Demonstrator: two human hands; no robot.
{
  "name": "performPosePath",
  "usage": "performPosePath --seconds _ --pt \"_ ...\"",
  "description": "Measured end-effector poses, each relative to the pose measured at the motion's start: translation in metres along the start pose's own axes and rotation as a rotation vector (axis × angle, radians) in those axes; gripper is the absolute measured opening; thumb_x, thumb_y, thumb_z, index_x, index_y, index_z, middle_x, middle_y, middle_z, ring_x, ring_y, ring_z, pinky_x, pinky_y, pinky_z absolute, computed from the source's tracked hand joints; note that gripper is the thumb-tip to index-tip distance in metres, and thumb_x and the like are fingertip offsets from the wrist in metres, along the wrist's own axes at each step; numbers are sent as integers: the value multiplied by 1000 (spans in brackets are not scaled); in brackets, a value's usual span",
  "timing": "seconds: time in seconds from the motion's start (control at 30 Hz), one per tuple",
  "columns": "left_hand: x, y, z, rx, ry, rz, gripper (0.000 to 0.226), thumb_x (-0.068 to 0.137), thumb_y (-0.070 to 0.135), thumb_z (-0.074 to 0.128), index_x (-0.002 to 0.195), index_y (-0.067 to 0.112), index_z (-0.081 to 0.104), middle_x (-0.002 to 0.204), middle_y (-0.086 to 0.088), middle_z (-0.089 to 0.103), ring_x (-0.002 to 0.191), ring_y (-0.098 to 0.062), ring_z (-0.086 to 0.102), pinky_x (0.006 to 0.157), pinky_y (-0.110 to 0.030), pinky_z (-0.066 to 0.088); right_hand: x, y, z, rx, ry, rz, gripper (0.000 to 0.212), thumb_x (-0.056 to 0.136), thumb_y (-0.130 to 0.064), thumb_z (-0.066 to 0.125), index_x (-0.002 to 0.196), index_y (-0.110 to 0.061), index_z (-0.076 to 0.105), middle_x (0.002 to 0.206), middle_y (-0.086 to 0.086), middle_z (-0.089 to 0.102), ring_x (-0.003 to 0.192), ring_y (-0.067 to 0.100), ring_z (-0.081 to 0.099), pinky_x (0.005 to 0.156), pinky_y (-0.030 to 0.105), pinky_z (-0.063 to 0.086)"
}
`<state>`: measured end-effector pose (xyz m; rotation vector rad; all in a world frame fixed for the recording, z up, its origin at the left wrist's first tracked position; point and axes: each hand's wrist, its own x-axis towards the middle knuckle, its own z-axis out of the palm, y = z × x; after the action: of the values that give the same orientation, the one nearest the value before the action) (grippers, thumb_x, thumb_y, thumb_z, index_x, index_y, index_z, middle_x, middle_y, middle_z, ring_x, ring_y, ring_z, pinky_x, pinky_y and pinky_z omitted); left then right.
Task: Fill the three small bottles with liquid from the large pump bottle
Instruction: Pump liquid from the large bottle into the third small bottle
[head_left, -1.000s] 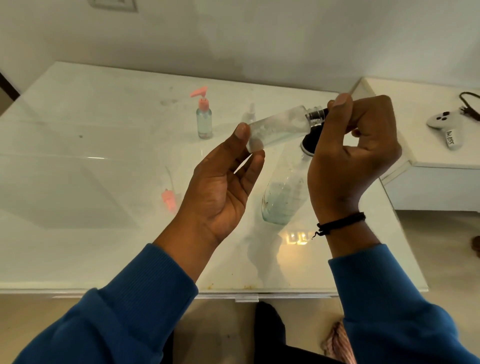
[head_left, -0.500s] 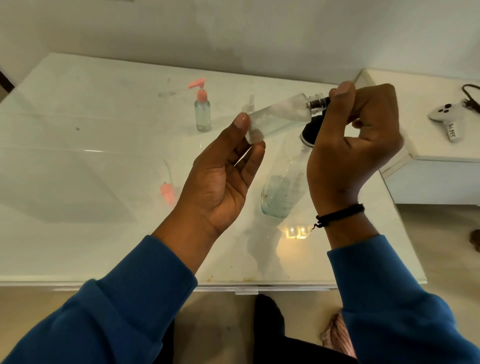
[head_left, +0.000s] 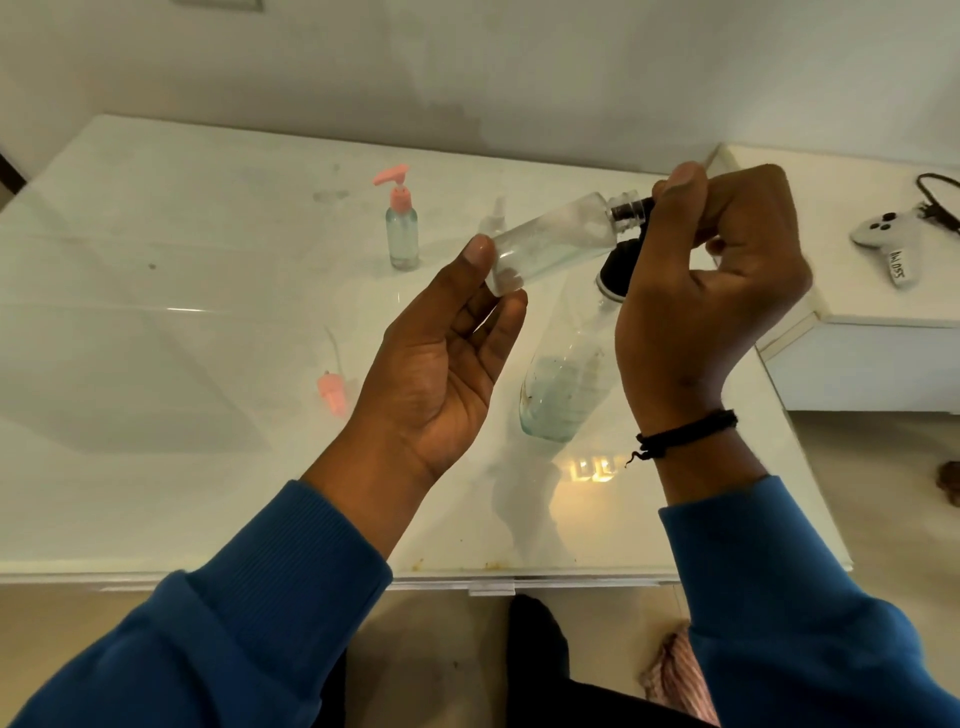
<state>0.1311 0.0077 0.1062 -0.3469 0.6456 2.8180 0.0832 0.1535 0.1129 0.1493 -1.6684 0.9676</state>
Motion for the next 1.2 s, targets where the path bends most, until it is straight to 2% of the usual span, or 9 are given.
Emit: performPosePath --seconds 0.1,0.2,0.37,0.53,0.7,0.8,0.9,1.07,1.2 --pt "1 0 0 -3 3 4 30 72 18 75 100 9 74 105 -10 73 83 -14 71 75 -23 61 0 -2 1 -7 -3 -2 35 97 -5 58 62 -3 53 65 4 47 63 21 41 62 28 33" --pt "2 0 -3 -23 -6 2 31 71 17 77 101 8 74 116 -13 69 88 -16 70 79 -24 61 -6 -1 0 9 -3 11 36 97 -4 59 62 -4 52 65 5 47 63 21 41 62 29 34" --pt "1 -1 0 6 -2 -1 23 73 18 75 95 10 75 101 -9 73 80 -14 71 74 -23 61 1 -1 1 -1 7 -1 36 97 -7 58 62 -3 53 63 7 50 62 24 44 62 27 33" --pt "0 -2 0 3 0 2 33 71 18 76 102 8 74 111 -11 69 84 -14 70 76 -24 61 -4 1 -1 6 -2 10 35 98 -5 58 63 -3 53 63 9 50 62 26 45 59 32 35" --pt "0 -2 2 13 4 -5 29 72 20 75 99 9 75 104 -11 73 82 -15 72 73 -24 61 2 -1 0 -15 -2 -1 36 97 -7 59 62 -4 53 64 4 48 61 25 42 61 31 34" --pt "-1 -2 1 7 7 -4 28 73 20 74 99 9 74 101 -9 73 81 -14 72 69 -23 61 -3 0 -1 -6 2 4 35 98 -5 58 62 -4 53 63 8 48 61 25 42 61 30 33" --pt "-1 -1 1 4 5 -10 27 73 20 75 98 9 74 97 -8 73 79 -13 72 70 -23 61 -1 0 -2 -9 5 1 35 97 -7 58 63 -4 54 62 10 51 61 29 46 59 35 35" --pt "0 -1 -1 8 13 2 31 71 20 76 100 9 75 106 -10 71 84 -14 71 73 -24 61 -3 -2 0 -18 10 1 36 97 -5 59 62 -3 53 62 10 49 60 25 43 59 37 35" --pt "0 -1 0 10 3 3 26 71 19 77 95 9 77 101 -9 72 81 -14 71 72 -23 61 -3 -2 -1 9 -1 24 35 98 -6 58 63 -8 53 63 9 51 61 28 47 60 34 36"
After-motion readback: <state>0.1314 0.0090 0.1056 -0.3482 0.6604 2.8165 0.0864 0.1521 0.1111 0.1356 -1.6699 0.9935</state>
